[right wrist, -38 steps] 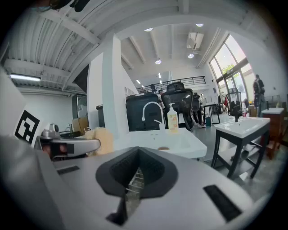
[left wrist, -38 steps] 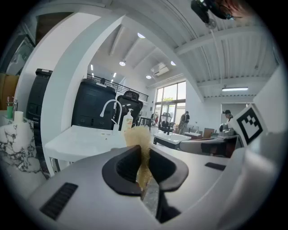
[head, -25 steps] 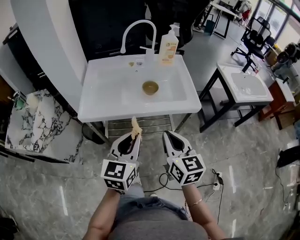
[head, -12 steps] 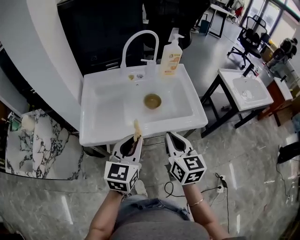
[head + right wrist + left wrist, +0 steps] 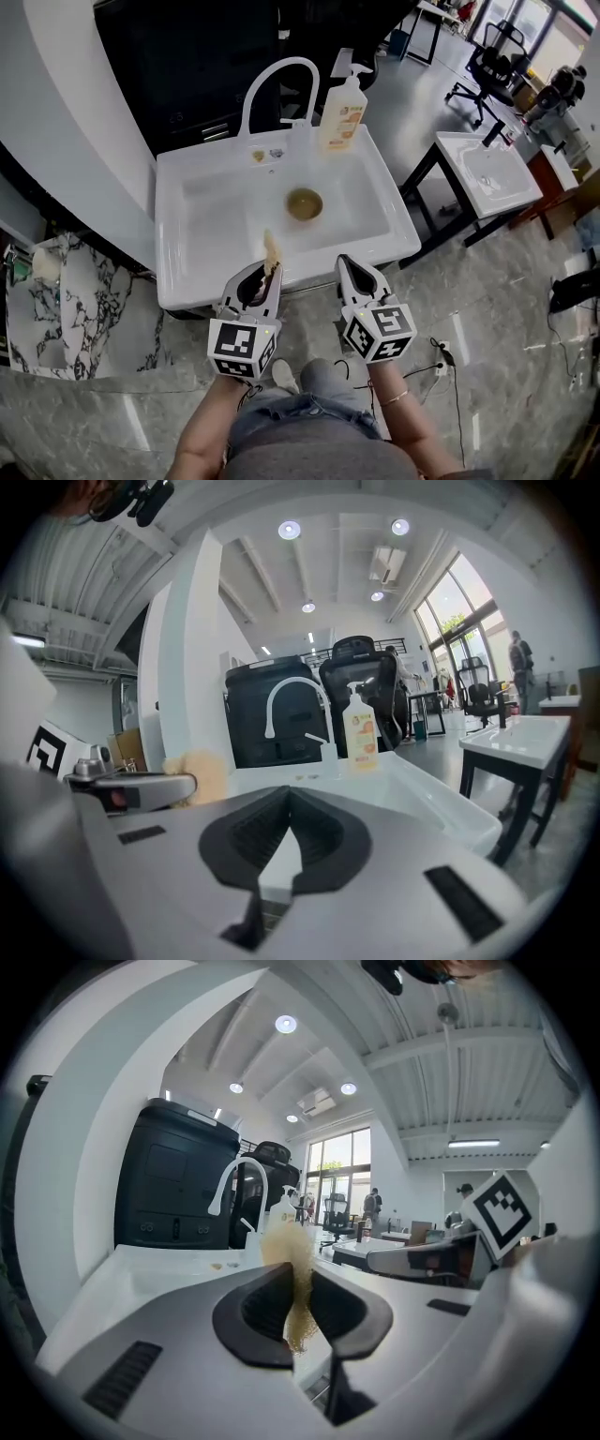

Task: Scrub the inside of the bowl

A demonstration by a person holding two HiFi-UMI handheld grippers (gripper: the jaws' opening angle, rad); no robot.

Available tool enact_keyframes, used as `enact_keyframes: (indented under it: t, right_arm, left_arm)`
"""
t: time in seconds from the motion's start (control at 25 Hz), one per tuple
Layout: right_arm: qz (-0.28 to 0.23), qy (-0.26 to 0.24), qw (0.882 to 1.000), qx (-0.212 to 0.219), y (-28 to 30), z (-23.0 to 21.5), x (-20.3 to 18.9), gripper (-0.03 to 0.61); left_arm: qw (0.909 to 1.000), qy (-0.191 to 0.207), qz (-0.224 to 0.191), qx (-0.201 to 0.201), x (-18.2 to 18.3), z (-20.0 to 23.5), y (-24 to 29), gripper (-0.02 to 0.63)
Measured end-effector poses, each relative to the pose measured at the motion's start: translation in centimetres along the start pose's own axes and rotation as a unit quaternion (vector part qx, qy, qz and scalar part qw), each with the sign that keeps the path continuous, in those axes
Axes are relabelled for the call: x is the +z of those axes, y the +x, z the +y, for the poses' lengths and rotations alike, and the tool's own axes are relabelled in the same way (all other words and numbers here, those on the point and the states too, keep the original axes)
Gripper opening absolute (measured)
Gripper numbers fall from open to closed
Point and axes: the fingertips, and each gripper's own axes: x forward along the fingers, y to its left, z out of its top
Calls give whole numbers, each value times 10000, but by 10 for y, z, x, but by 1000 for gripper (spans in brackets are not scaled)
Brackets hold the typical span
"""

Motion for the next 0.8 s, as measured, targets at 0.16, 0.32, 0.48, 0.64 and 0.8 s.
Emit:
enact_keyframes:
  t: [0.16,0.32,0.48,0.64,0.8]
  right_arm:
    - [-56,-228,9997,-14,4,1,4,11]
    - [-25,-434,9991,9,5,4,4,11]
    - [-39,-415,9991,-50,4,-1,5,11]
    - [-35,-451,9989,-98,5,-8,11,11]
    - [10,-472,9987,-177,14,-20,16,11]
  left_arm:
    - [10000,-65,-73,18,-1,8,1,46]
    - [9998,-138,-125,-3,0,10,1,46]
    - [9998,-115,-164,7,1,11,-1,46]
    - [9997,-136,-183,-23,5,10,0,46]
    - [9995,-251,-204,-30,7,10,7,46]
